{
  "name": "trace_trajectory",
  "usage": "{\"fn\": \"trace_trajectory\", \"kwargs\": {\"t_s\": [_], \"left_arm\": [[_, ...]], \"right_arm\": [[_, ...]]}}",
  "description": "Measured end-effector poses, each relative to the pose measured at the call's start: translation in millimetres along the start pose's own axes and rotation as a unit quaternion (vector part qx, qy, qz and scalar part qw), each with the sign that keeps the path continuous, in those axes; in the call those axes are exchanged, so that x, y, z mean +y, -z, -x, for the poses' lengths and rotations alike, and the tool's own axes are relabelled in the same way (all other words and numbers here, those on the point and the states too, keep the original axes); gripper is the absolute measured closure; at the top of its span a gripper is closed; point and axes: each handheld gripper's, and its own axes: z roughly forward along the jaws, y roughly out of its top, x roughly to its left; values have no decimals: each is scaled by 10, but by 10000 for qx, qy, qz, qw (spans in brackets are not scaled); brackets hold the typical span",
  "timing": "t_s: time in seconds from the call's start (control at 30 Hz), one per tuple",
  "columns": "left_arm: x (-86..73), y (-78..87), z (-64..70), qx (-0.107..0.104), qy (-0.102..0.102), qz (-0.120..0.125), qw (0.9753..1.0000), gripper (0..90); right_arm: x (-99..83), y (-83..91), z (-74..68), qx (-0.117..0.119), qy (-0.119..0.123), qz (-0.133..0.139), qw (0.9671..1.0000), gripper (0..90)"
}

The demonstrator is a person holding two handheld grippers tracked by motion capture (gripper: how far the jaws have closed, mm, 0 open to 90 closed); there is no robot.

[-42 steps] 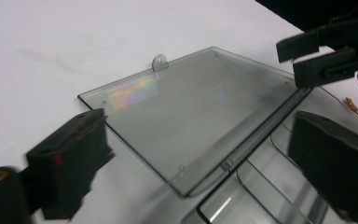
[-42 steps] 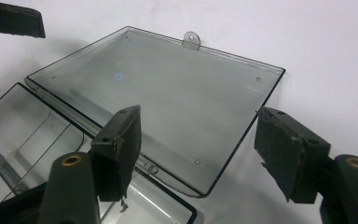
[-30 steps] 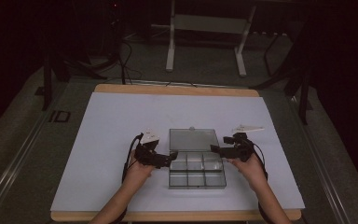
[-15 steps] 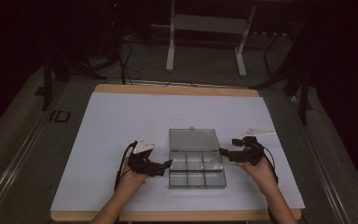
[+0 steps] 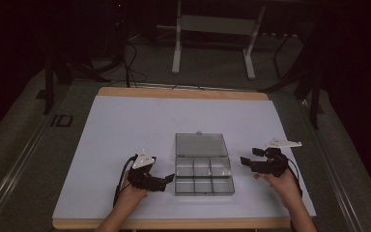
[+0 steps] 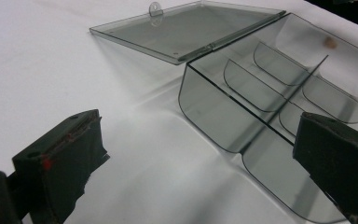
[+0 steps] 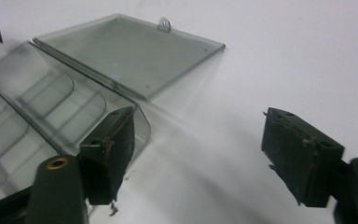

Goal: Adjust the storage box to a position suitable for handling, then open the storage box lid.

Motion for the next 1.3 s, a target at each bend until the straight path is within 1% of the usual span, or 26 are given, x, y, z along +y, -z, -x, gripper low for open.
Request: {"fn": "trace_trajectory", "kwargs": {"t_s": [0.07, 0.13, 0.2, 0.37, 0.43, 0.47, 0.5, 0.53, 0.57, 0.6, 0.67, 0.73, 0.77, 0.8, 0.9, 0.97, 1.0, 1.13, 1.17, 1.2, 1.3], "left_arm": [[-3, 29, 6, 0, -51, 63, 10000, 25], [-9, 42, 6, 21, -46, 60, 10000, 25], [-32, 55, 2, 10, -12, 102, 9999, 25], [-80, 56, -2, 86, -11, 66, 9999, 26], [-86, 57, 2, 91, -32, 66, 9999, 25], [-96, 49, 10, 123, -91, 51, 9999, 25], [-100, 47, 15, 123, -89, 55, 9999, 25], [-100, 49, 19, 107, -83, 59, 9999, 25], [-100, 51, 21, 100, -88, 64, 9999, 25], [-101, 55, 24, 97, -87, 81, 9999, 25], [-102, 62, 22, 90, -75, 89, 9999, 25], [-107, 63, 14, 95, -65, 96, 9999, 25], [-111, 62, 10, 99, -49, 97, 9999, 25], [-117, 63, 8, 113, -42, 86, 9999, 25], [-125, 63, 11, 112, -42, 84, 9999, 25], [-119, 70, 14, 111, -63, 109, 9999, 25], [-116, 74, 13, 123, -64, 110, 9998, 25], [-107, 87, 5, 131, -46, 156, 9998, 25], [-107, 91, 2, 135, -45, 168, 9998, 25], [-107, 94, 2, 141, -48, 176, 9997, 25], [-106, 100, 1, 157, -65, 184, 9997, 26]], "right_arm": [[-32, 31, 16, -37, 16, -19, 10000, 264], [-76, 79, 35, -62, 67, 7, 10000, 304], [-114, 112, 50, -117, 148, 10, 9998, 315], [-243, 191, 102, -137, 189, -24, 9997, 376], [-264, 201, 107, -132, 199, -18, 9997, 378], [-291, 216, 112, -131, 213, -13, 9997, 390], [-356, 234, 126, -154, 305, -78, 9994, 422], [-385, 242, 128, -190, 323, -118, 9992, 441], [-419, 247, 137, -162, 351, -155, 9991, 454], [-438, 250, 137, -149, 370, -174, 9991, 456], [-488, 266, 130, -184, 400, -230, 9988, 517], [-515, 265, 123, -144, 418, -275, 9986, 534], [-527, 260, 117, -156, 465, -312, 9983, 568], [-538, 253, 108, -179, 527, -360, 9978, 578], [-565, 219, 89, -258, 691, -486, 9961, 654], [-578, 187, 93, -348, 751, -626, 9946, 661], [-585, 176, 98, -344, 750, -628, 9946, 669], [-581, 168, 131, -252, 619, -621, 9958, 690], [-581, 169, 138, -254, 596, -620, 9960, 729], [-582, 169, 150, -294, 560, -622, 9961, 748], [-580, 166, 156, -275, 561, -624, 9961, 758]]}}
